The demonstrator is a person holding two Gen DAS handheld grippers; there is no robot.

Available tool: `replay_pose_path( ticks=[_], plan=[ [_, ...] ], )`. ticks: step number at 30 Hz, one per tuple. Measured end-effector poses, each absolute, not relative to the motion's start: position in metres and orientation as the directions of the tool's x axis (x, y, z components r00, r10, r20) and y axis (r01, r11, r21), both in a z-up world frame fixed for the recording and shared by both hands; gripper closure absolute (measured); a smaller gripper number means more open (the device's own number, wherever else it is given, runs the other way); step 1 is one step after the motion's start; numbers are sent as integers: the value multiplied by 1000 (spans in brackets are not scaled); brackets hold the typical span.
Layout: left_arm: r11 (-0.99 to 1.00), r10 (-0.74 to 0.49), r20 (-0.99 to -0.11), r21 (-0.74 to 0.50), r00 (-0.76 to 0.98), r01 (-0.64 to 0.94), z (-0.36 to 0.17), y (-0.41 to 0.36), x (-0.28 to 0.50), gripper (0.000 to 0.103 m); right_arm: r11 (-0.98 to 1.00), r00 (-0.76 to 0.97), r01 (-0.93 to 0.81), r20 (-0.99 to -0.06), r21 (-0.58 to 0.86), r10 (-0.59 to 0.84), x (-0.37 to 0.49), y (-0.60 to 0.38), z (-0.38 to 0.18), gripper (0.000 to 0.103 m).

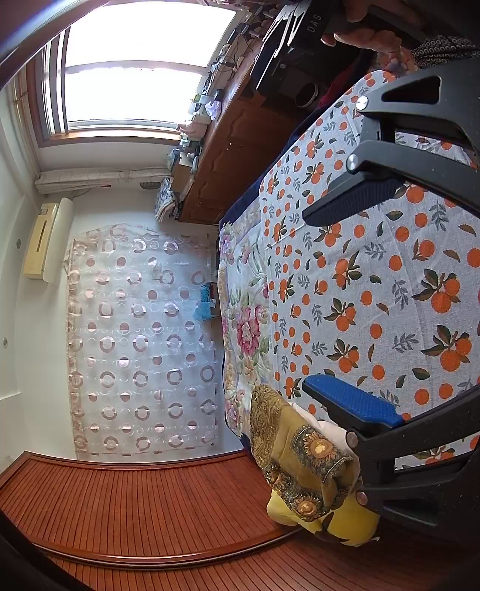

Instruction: Fold small clothes

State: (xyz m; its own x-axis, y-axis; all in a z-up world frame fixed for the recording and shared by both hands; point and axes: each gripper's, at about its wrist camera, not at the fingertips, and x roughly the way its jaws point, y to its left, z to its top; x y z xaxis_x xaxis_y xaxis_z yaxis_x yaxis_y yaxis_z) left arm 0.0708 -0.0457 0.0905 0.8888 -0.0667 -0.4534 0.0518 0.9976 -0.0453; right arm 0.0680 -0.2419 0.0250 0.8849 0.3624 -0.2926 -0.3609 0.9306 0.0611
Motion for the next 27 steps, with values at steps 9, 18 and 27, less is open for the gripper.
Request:
replay_pose_path(
  ticks=[9,18,27],
  plan=[
    [997,-70,-449,-50,891,53,93,-47,70,20,931,886,-360,-291,59,361,68,-242,24,20],
    [997,-69,-449,-50,891,52,92,-47,69,20,930,886,-364,-288,58,364,69,-244,23,20],
    [997,-69,-448,-50,892,52,93,-47,68,20,930,887,-364,-285,57,364,69,-244,22,20]
  ],
)
